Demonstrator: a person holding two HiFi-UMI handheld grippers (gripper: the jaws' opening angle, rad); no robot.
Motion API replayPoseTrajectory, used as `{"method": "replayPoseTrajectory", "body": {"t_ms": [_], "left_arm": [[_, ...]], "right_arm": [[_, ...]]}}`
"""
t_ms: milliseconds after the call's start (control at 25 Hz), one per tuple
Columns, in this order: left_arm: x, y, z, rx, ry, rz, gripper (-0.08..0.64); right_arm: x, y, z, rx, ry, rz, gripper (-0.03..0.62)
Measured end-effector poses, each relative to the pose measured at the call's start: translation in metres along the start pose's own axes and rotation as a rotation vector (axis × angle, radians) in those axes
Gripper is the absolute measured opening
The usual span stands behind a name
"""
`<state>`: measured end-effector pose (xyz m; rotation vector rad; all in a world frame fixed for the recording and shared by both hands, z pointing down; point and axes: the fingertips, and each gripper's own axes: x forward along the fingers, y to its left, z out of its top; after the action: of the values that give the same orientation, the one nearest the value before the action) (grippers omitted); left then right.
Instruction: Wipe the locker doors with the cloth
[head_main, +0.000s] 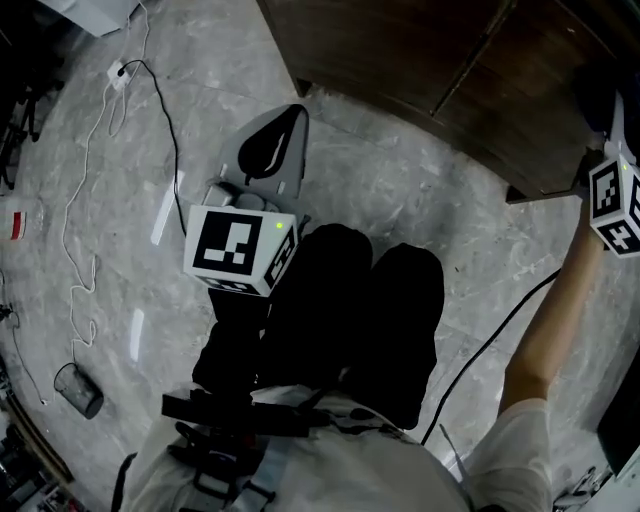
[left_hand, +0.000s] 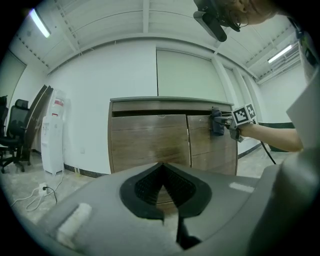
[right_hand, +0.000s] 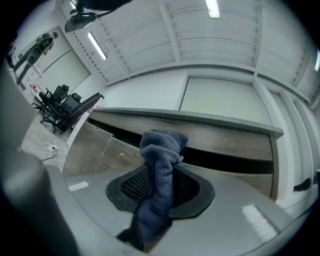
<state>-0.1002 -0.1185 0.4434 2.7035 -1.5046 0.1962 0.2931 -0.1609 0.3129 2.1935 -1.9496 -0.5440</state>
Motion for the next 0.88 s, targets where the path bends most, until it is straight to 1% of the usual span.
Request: {"method": "replayPoseTrajectory", "body": {"t_ms": [200,520,640,880], "left_arm": [[-0.006,0.002,-0.001,-0.002,0.000,0.003,0.000],[-0.009,0.010,-0.005,-0.015,-0.002,0.003,0.000],[-0.013,0.015,-0.008,-0.017,0.006,0.017,0.000],[-0.013,0.020,-0.012,-0.026,0.006,0.017,0.000]], "right_arm": [[-0.007,0.011,-0.024,0.019,0.028,-0.003,0.114],[-0.013,0.038,-0.072,0.014,0.112,0.029,0.114],[-0.014,0.053,-0.091,0.021,0.137,0.047,0.114],[-0.018,0.076,-0.127,-0.050,0.165,0.085,0.114]]}}
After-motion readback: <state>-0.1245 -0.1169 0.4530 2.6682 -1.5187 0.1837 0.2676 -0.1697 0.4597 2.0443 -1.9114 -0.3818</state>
